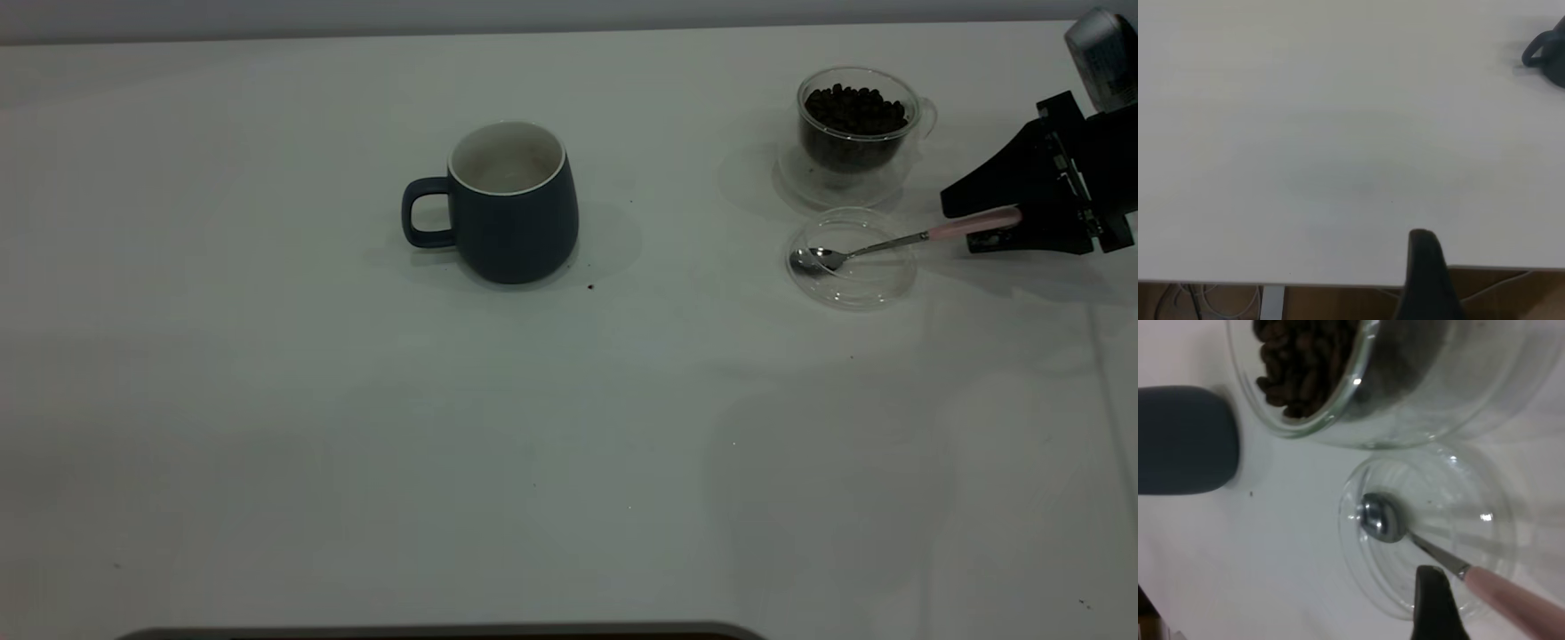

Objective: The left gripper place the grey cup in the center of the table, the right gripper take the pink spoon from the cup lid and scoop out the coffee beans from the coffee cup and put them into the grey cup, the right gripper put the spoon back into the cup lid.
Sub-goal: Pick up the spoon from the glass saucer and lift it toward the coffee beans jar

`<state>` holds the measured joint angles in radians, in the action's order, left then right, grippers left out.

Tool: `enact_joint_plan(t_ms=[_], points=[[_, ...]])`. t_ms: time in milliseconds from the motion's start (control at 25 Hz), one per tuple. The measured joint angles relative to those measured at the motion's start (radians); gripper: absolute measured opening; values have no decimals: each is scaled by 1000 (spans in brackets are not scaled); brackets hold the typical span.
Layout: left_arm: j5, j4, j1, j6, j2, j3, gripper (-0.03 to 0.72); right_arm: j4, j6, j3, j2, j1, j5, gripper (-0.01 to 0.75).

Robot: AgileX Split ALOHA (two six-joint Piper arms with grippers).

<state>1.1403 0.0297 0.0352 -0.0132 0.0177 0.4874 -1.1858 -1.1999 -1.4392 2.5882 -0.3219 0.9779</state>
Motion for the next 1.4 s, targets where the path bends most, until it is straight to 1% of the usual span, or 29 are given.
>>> enact_joint_plan(t_ms=[320, 400, 520, 640, 760, 840, 880, 1200, 1400], points=[[0, 0, 0, -3, 0, 0, 567, 4, -1, 0, 0, 28, 8, 501], [0, 0, 0, -3, 0, 0, 567, 6, -4, 0, 0, 33, 9, 486], [0, 0, 0, -3, 0, 0, 567, 18, -4, 0, 0, 34, 10, 442], [0, 0, 0, -3, 0, 0, 567, 37, -4, 0, 0, 34, 10, 360], [0, 0, 0, -2, 0, 0, 567, 50, -4, 0, 0, 34, 13, 216], [0, 0, 0, -2, 0, 0, 567, 41, -7, 0, 0, 34, 51, 128], [0, 0, 0, -2, 0, 0, 567, 35, -13, -1, 0, 34, 65, 96], [0, 0, 0, -2, 0, 0, 567, 42, -32, -2, -1, 25, 68, 101], [0, 0, 0, -2, 0, 0, 567, 82, -31, -2, -27, 1, 69, 101]])
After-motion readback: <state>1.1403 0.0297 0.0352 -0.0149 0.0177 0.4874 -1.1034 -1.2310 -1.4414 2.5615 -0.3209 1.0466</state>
